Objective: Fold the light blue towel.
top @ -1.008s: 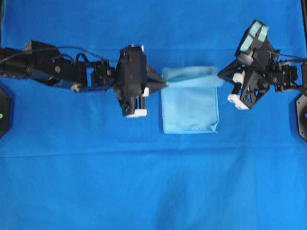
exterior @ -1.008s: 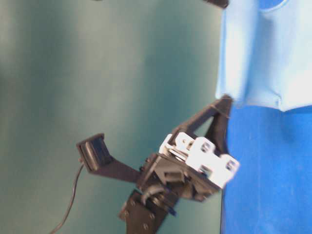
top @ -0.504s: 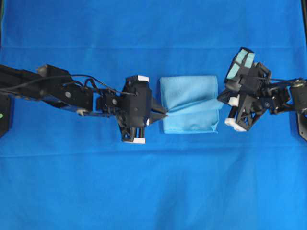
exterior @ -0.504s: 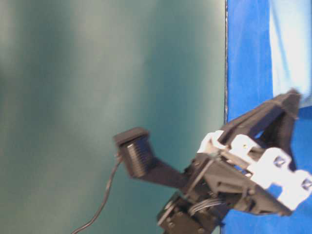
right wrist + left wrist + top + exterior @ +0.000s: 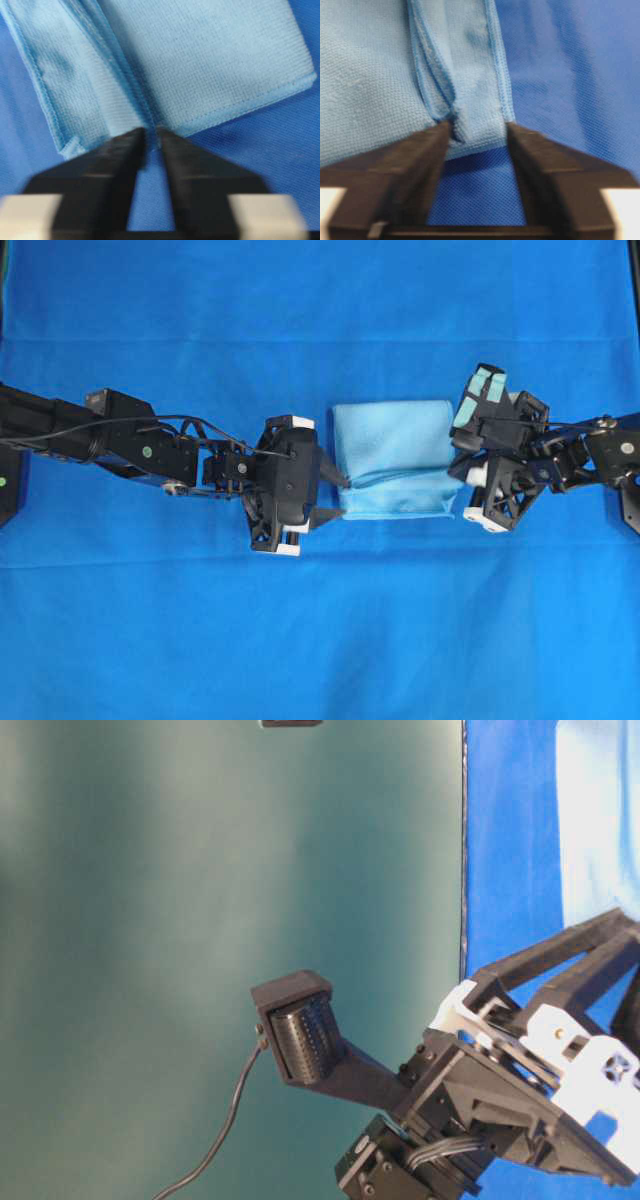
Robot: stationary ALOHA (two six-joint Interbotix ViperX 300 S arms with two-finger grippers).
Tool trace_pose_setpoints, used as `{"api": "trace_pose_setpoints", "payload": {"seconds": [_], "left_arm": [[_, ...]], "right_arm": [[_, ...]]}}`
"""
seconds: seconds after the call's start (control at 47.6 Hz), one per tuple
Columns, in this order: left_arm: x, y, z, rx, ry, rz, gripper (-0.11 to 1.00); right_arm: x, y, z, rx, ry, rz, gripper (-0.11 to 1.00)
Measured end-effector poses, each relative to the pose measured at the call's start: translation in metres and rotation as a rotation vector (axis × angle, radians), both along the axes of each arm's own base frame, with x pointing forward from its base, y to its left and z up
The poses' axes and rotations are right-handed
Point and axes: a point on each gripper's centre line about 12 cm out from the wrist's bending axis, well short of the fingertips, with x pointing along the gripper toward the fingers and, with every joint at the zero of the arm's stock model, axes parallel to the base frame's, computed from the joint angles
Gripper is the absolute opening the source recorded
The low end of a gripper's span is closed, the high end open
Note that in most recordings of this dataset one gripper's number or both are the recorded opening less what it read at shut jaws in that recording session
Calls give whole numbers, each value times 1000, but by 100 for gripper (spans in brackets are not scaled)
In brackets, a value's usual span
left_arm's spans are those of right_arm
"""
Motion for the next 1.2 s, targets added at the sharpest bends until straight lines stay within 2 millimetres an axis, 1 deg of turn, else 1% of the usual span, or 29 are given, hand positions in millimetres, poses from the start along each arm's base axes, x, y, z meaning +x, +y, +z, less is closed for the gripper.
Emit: {"api": "trace_pose_setpoints", "payload": {"seconds": [0.042,0.063,0.105,0.126,0.252,0.336,0.399,0.483,0.63,0.693,0.777,0.882,0.987,1.071,1.196], "left_arm": [[1,0,1,0,-3,0,63],[0,0,0,0,0,0,65],[0,0,0,0,0,0,67],[0,0,0,-1,0,1,67],[0,0,1,4,4,-3,65],[-1,0,8,3,1,-3,65],[-3,0,19,4,-6,-4,65],[-7,0,41,4,-25,-6,65],[-20,0,79,13,-56,-15,65],[-29,0,97,20,-84,-20,65],[-41,1,115,20,-122,-20,65],[-61,1,133,24,-167,-24,65],[-84,3,149,24,-214,-23,65],[-104,3,158,23,-251,-22,65],[-135,6,168,13,-317,-11,65]], "right_arm": [[1,1,0,-1,0,2,53],[1,2,1,1,-2,4,57],[2,3,2,-1,-4,11,65],[2,3,1,-3,-2,13,68],[3,6,5,-8,-7,18,63],[4,8,14,-17,-27,26,63],[3,10,23,-29,-43,34,63],[1,12,39,-43,-75,35,63],[-11,10,74,-88,-136,14,63],[-18,6,87,-108,-167,3,63],[-29,0,108,-143,-230,-8,63],[-44,-5,128,-179,-306,-14,63],[-64,-11,150,-210,-402,-30,63],[-76,-14,160,-231,-452,-36,63],[-91,-18,161,-257,-491,-32,62]]}}
